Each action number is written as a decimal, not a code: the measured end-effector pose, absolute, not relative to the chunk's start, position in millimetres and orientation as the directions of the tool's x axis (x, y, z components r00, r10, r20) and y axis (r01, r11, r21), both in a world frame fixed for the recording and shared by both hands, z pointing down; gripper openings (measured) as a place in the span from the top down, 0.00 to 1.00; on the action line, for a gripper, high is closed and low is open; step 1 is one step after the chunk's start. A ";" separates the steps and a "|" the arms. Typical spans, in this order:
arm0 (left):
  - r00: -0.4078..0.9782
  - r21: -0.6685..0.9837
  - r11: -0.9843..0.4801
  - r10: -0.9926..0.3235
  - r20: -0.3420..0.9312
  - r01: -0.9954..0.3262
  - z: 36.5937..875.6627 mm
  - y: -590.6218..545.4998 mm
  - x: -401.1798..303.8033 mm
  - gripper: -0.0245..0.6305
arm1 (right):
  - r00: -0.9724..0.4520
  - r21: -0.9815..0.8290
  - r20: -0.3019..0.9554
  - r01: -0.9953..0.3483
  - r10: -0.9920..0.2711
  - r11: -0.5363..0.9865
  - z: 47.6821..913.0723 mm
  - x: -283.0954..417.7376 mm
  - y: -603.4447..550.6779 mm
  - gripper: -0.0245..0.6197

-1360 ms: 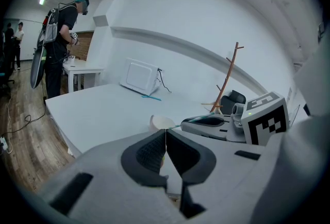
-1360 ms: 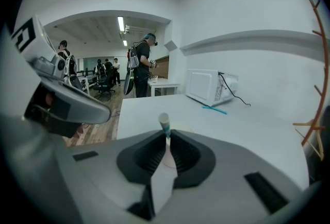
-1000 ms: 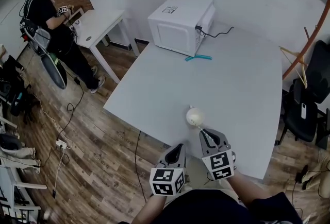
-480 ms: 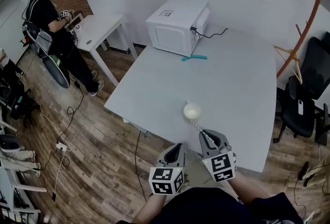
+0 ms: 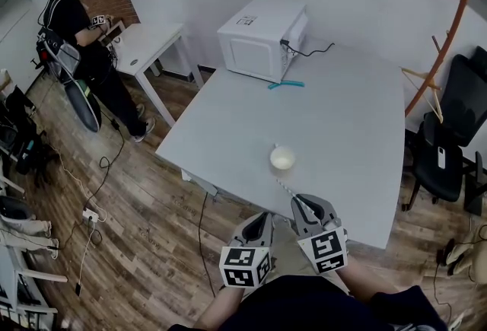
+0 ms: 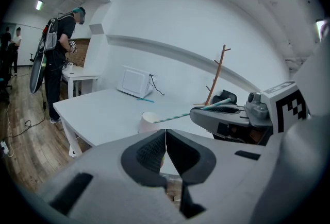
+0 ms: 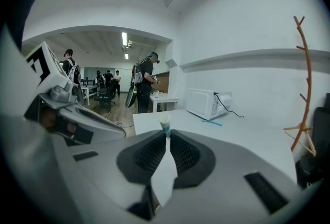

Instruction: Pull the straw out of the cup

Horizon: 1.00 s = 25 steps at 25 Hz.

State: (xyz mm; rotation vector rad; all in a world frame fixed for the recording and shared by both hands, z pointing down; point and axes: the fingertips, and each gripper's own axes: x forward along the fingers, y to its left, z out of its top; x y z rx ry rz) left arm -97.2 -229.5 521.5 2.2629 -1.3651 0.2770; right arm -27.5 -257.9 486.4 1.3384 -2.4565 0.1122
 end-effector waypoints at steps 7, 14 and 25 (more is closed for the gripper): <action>0.481 0.290 -0.390 -0.779 0.402 -0.874 518.5 -223.0 -96.3 0.93 | -0.512 0.096 0.345 -0.814 -0.786 0.573 488.2 -30.6 -245.0 0.90; 0.475 0.284 -0.387 -0.787 0.394 -0.877 516.3 -221.6 -97.7 0.94 | -0.523 0.098 0.330 -0.809 -0.786 0.580 486.0 -33.0 -244.5 0.90; 0.475 0.284 -0.387 -0.789 0.391 -0.877 514.9 -220.6 -100.2 0.94 | -0.528 0.094 0.323 -0.808 -0.785 0.582 482.2 -38.4 -242.3 0.90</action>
